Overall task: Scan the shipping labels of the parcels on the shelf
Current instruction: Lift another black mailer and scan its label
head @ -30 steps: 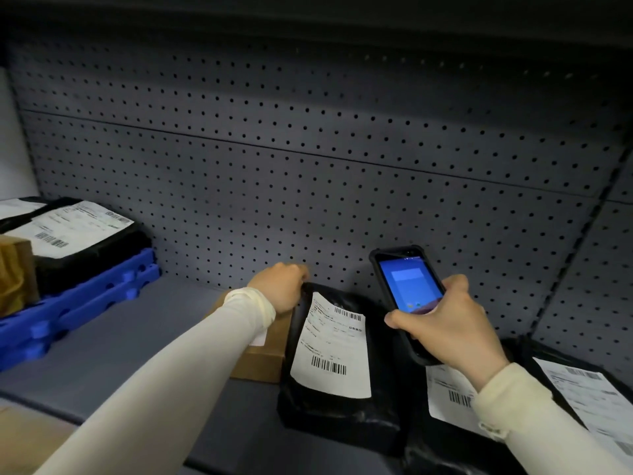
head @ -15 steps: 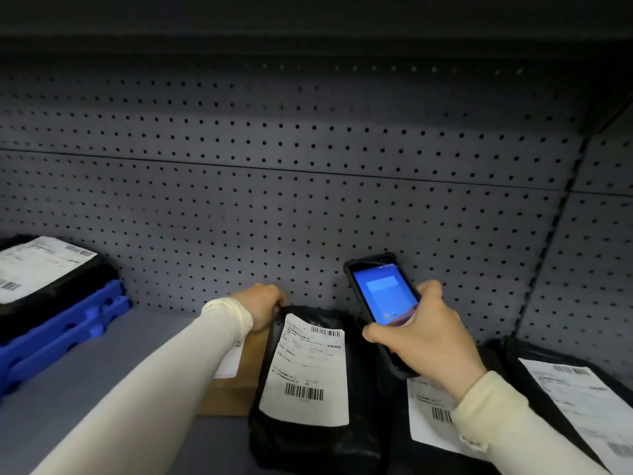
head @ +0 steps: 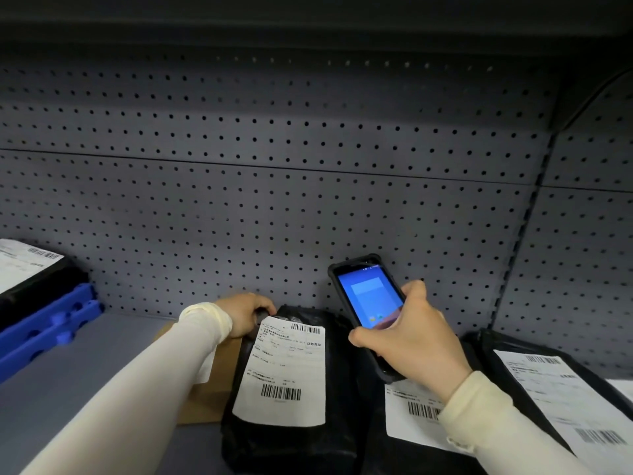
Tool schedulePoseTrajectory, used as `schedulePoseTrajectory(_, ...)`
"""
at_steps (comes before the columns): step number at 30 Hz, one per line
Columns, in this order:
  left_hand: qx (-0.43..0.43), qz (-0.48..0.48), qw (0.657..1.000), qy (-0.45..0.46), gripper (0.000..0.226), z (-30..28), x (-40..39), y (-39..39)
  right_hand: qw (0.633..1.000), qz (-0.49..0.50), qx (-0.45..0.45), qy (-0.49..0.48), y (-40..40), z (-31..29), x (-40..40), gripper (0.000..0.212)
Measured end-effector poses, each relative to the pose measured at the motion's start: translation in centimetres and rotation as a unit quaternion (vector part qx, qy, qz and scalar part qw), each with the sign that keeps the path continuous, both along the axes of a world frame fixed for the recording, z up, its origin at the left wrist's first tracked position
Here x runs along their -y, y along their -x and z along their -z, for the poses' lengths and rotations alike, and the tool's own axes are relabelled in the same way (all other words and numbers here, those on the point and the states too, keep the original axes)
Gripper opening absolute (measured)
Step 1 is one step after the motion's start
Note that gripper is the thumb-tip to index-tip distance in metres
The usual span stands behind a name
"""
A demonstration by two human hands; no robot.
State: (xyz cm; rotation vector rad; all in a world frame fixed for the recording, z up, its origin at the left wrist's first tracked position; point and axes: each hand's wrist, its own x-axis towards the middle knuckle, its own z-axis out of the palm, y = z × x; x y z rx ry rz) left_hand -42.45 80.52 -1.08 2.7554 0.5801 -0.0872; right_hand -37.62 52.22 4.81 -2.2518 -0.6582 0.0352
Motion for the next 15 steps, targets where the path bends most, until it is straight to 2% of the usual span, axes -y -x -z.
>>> schedulePoseTrajectory(4,0.021,0.016,1.000,0.012,0.020,-0.3,0.8,0.0,1.000,-0.005,0.005,0.004,0.1,0.1,0.1,0.068)
schedulePoseTrajectory(10,0.049,-0.058,0.992,0.105,0.035,-1.0,1.1,-0.5,1.000,-0.009,0.004,0.003,0.4,0.0,0.4,0.068)
schedulePoseTrajectory(15,-0.026,-0.084,0.993,0.083,0.050,-1.2,1.7,-1.1,1.000,-0.010,0.005,0.000,0.4,0.1,0.6,0.068)
